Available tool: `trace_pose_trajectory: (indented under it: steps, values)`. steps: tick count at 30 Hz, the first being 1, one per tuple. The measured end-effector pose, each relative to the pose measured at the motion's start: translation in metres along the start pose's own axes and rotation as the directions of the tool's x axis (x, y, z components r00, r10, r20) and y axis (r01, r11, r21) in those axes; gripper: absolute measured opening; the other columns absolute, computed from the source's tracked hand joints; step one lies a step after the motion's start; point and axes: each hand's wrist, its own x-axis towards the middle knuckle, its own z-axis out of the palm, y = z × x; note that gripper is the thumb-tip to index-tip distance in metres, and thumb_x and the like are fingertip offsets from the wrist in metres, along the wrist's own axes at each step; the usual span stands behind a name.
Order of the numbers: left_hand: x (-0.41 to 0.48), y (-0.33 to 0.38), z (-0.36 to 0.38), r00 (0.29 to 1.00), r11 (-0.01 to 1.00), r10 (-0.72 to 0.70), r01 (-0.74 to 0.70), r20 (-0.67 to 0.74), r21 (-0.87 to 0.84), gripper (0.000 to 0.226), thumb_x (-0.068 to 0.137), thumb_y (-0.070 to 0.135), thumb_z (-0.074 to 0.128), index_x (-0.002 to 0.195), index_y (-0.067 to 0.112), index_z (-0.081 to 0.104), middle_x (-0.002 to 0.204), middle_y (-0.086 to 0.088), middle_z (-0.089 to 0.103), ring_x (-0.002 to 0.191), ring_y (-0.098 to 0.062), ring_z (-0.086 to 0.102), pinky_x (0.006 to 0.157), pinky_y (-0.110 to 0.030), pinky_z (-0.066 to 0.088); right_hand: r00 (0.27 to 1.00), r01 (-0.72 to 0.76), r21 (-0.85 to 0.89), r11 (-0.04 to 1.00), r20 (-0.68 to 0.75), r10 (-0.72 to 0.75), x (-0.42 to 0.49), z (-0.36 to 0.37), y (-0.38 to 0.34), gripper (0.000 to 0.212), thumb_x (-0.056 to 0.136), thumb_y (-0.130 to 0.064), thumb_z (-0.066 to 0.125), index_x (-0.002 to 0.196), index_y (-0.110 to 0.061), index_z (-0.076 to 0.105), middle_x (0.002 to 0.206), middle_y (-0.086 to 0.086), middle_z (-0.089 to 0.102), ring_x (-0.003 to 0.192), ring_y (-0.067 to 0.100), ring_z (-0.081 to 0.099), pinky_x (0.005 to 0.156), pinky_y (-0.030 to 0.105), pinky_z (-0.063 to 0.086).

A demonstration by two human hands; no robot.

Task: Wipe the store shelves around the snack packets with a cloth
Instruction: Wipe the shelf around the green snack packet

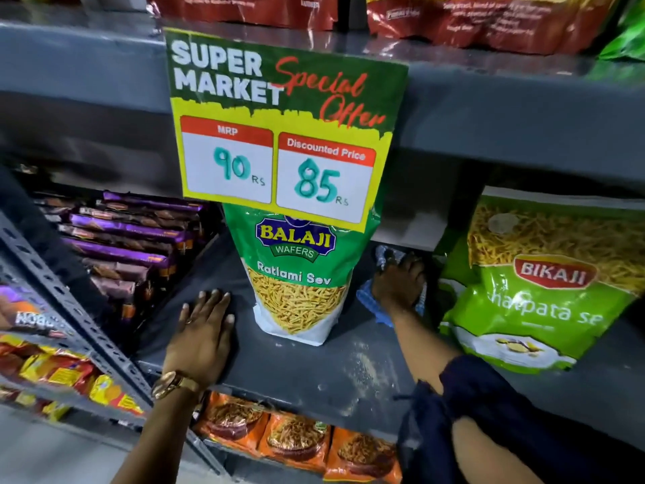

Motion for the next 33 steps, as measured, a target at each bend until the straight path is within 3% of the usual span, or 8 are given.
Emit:
trace_pose_trajectory:
  steps: [3,7,10,15,25,27,29,33]
  values:
    - [-0.002,0.001,0.000,1.000,1.000,0.007,-0.008,0.021,0.025,0.076,0.080,0.053,0.002,0.141,0.018,0.029,0.153,-0.007,0.024,0.143,-0.020,0.012,0.118,-0.038,0.002,0.991,0.117,0.014,0.993,0.067,-0.118,0.018,-0.002,-0.001,0.049,0.085,-0.026,0.041,0.134,-0.026,0.039,0.150,0.016,0.029,0.137,0.040,0.019,0.112,0.047,0.016]
    - [0.000,-0.001,0.002,1.000,0.999,-0.007,0.006,0.025,0.036,0.076,0.080,0.054,0.001,0.141,0.020,0.029,0.153,-0.005,0.025,0.143,-0.019,0.013,0.118,-0.039,0.002,0.929,0.365,0.004,0.931,0.071,-0.364,0.018,0.003,0.011,0.068,0.070,-0.023,0.015,0.129,-0.019,0.048,0.139,0.013,0.048,0.127,0.035,0.041,0.113,0.045,0.023]
    - [0.000,-0.002,0.004,0.999,0.999,-0.008,0.006,0.037,0.044,0.075,0.081,0.055,0.000,0.142,0.020,0.028,0.153,-0.004,0.024,0.143,-0.019,0.013,0.118,-0.038,0.002,0.841,0.536,0.049,0.843,0.047,-0.538,-0.017,-0.001,0.020,0.064,0.067,-0.010,0.026,0.124,-0.019,0.054,0.135,0.011,0.054,0.121,0.034,0.049,0.111,0.047,0.030]
    - [0.000,-0.001,0.002,0.998,0.999,-0.016,0.014,0.054,0.046,0.077,0.080,0.056,-0.003,0.143,0.021,0.025,0.154,-0.004,0.021,0.143,-0.018,0.011,0.117,-0.037,0.000,0.795,0.585,0.280,0.761,-0.013,-0.607,-0.095,-0.022,0.040,0.069,0.063,-0.005,0.028,0.123,-0.025,0.056,0.134,0.000,0.055,0.126,0.019,0.047,0.114,0.040,0.029]
    - [0.000,-0.002,0.000,0.997,0.999,-0.009,0.005,0.071,0.049,0.078,0.079,0.055,-0.002,0.142,0.018,0.026,0.153,-0.006,0.023,0.143,-0.021,0.012,0.117,-0.041,0.003,0.694,0.420,0.679,0.602,0.187,-0.695,-0.180,-0.073,0.093,0.074,0.062,0.012,0.041,0.107,-0.042,0.063,0.117,-0.034,0.058,0.118,-0.009,0.048,0.108,0.015,0.031]
    - [0.000,-0.003,0.000,0.995,0.998,-0.021,0.015,0.093,0.056,0.075,0.081,0.054,0.000,0.143,0.020,0.023,0.154,-0.005,0.021,0.144,-0.020,0.010,0.118,-0.041,0.002,0.740,0.265,0.813,0.519,0.173,-0.650,-0.167,-0.091,0.087,0.066,0.072,0.013,0.048,0.099,-0.044,0.066,0.107,-0.036,0.063,0.113,-0.008,0.053,0.102,0.013,0.036]
    - [0.000,-0.003,0.001,0.994,0.998,-0.028,0.022,0.106,0.056,0.072,0.082,0.052,0.001,0.143,0.021,0.022,0.155,-0.004,0.020,0.144,-0.020,0.009,0.119,-0.041,0.002,0.876,0.224,0.828,0.513,0.060,-0.479,-0.132,-0.094,0.076,0.053,0.078,0.011,0.050,0.104,-0.032,0.067,0.114,-0.015,0.066,0.113,0.003,0.057,0.104,0.026,0.041]
    - [-0.001,-0.005,0.001,0.991,0.998,-0.047,0.040,0.129,0.058,0.067,0.085,0.049,0.005,0.144,0.022,0.021,0.155,-0.003,0.018,0.144,-0.018,0.008,0.119,-0.040,0.001,0.911,0.290,0.572,0.767,0.082,-0.405,-0.075,-0.059,0.052,0.054,0.078,0.004,0.049,0.116,-0.033,0.060,0.127,0.004,0.061,0.118,0.022,0.055,0.105,0.034,0.042]
